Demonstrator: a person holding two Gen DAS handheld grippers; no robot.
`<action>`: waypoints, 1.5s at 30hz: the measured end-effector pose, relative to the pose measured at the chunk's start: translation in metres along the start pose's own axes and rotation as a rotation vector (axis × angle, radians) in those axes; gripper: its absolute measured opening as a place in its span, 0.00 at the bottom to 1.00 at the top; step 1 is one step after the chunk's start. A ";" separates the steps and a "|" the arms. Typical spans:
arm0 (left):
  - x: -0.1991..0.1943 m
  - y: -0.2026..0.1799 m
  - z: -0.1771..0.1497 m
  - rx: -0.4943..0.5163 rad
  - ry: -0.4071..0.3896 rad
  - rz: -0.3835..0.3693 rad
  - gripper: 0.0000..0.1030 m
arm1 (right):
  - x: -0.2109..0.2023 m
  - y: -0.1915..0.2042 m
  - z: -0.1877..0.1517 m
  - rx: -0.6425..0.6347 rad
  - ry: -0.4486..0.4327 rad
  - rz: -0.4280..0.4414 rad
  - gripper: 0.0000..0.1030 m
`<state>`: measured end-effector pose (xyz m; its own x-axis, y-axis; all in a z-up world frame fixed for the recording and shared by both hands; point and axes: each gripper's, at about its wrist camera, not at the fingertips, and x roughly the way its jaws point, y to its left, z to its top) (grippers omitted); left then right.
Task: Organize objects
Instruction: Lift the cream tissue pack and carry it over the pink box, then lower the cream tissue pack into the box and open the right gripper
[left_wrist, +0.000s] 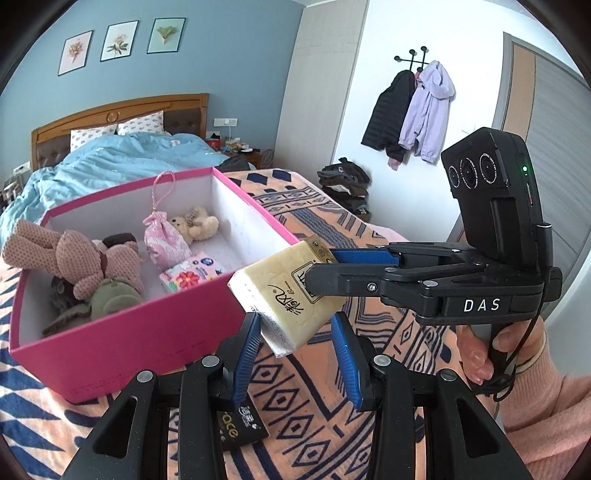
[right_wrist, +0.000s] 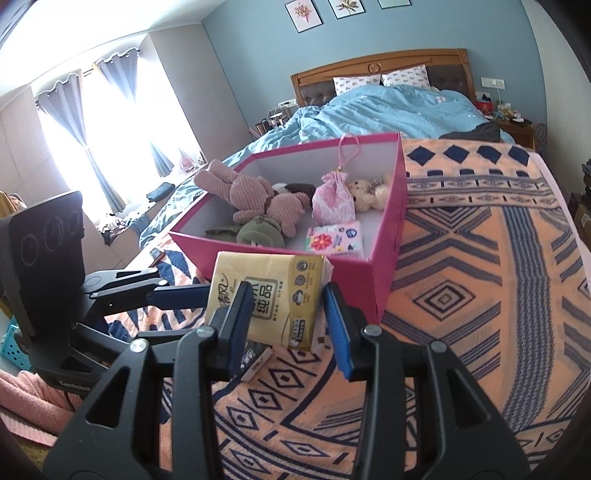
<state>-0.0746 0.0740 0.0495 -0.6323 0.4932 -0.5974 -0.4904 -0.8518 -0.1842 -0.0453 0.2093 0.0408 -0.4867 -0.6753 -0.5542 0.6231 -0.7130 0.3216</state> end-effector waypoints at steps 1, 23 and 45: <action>0.000 0.001 0.003 0.002 -0.004 0.006 0.39 | 0.000 0.001 0.002 -0.003 -0.003 0.000 0.41; 0.021 0.032 0.048 -0.015 -0.015 0.081 0.39 | 0.032 -0.022 0.064 0.012 -0.014 0.026 0.42; 0.083 0.084 0.059 -0.137 0.114 0.085 0.39 | 0.102 -0.047 0.086 0.044 0.108 -0.087 0.45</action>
<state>-0.2034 0.0536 0.0303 -0.5925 0.4018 -0.6982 -0.3471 -0.9095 -0.2288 -0.1769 0.1578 0.0351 -0.4671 -0.5881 -0.6603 0.5532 -0.7769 0.3007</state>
